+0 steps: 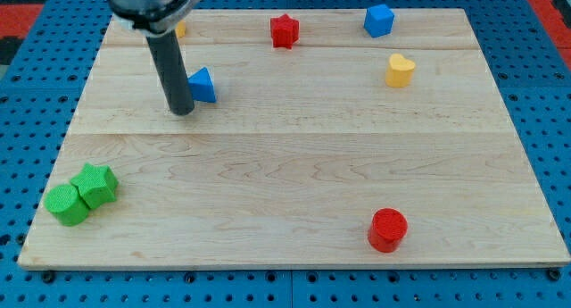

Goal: Push the blue triangle down and left a bit

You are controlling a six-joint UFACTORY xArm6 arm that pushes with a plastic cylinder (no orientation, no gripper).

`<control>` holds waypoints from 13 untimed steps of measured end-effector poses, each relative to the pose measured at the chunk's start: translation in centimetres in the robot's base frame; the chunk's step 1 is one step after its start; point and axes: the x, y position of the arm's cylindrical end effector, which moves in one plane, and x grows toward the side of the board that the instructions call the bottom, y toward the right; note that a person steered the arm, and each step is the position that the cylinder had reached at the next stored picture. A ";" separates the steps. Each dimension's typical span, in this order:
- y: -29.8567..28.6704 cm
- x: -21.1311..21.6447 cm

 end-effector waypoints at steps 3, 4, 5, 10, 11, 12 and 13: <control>6.7 -11.8; 1.2 -12.0; -1.1 -11.1; -0.9 -5.1; -0.4 -6.0; 0.5 -6.0; 0.6 -5.5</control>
